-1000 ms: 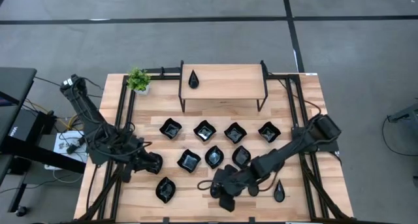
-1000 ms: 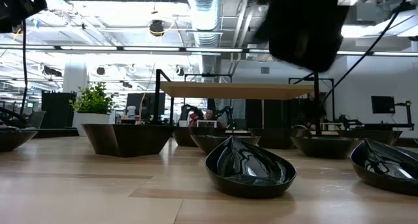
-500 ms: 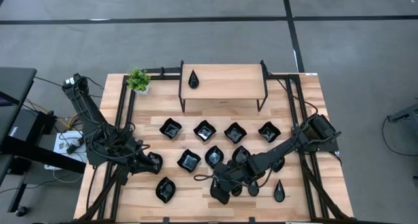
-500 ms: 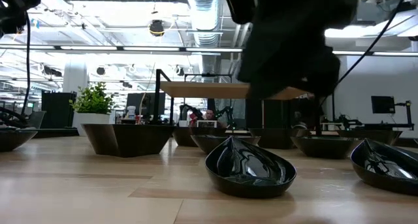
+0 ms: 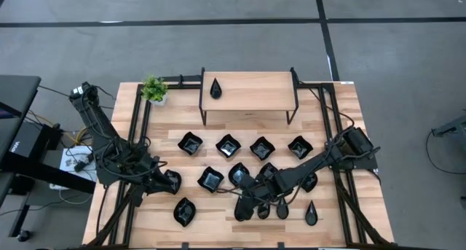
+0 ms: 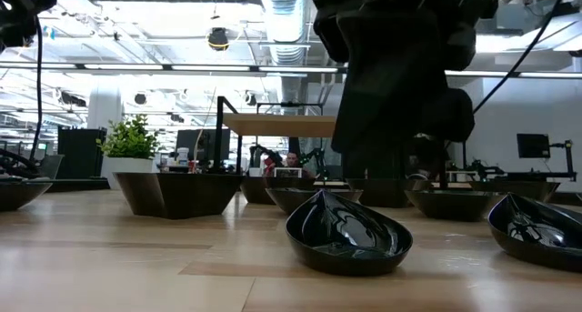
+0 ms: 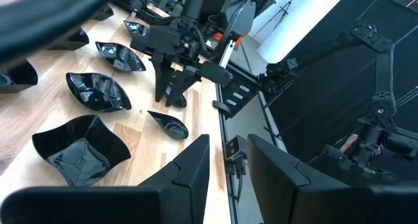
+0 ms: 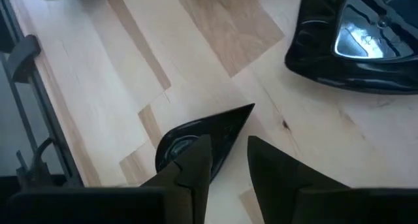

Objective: Pick & Place Mini shaped plates
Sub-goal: Stack the black drop shaped plate on top of the black drop shaped plate on the shelf

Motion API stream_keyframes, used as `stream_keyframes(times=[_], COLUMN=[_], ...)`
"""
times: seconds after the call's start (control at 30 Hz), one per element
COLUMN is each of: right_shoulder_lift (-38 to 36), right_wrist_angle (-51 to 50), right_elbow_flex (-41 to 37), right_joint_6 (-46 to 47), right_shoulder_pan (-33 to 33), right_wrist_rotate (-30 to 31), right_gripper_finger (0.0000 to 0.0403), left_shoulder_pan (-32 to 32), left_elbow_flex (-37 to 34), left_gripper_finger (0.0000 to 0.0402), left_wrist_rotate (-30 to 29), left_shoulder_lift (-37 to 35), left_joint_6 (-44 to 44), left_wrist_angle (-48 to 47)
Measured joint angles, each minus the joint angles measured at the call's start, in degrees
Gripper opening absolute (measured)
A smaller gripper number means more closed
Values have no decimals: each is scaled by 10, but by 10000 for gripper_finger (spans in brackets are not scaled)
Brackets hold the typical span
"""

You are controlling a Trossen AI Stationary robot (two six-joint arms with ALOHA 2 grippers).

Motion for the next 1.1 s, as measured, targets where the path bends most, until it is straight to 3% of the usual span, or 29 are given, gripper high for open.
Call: stream_keyframes(times=[0.17, 0.33, 0.53, 0.93, 1.1], right_shoulder_lift=[0, 0, 0, 0, 0], right_wrist_angle=[1, 5, 14, 8, 8], right_elbow_flex=[0, 0, -1, -1, -1], right_joint_6=[-11, -12, -3, 37, 34], right_shoulder_pan=[0, -1, -8, -13, -15], right_wrist_rotate=[-19, -90, -99, -118, -99], right_gripper_finger=[97, 97, 103, 204, 219], left_shoulder_pan=[0, 0, 0, 0, 0], left_elbow_flex=[0, 0, 0, 0, 0], left_gripper_finger=[103, 103, 103, 103, 103], left_wrist_rotate=[0, 0, 0, 0, 0], left_shoulder_lift=[0, 0, 0, 0, 0], left_joint_6=[0, 0, 0, 0, 0], left_wrist_angle=[-2, -2, -2, -3, -4])
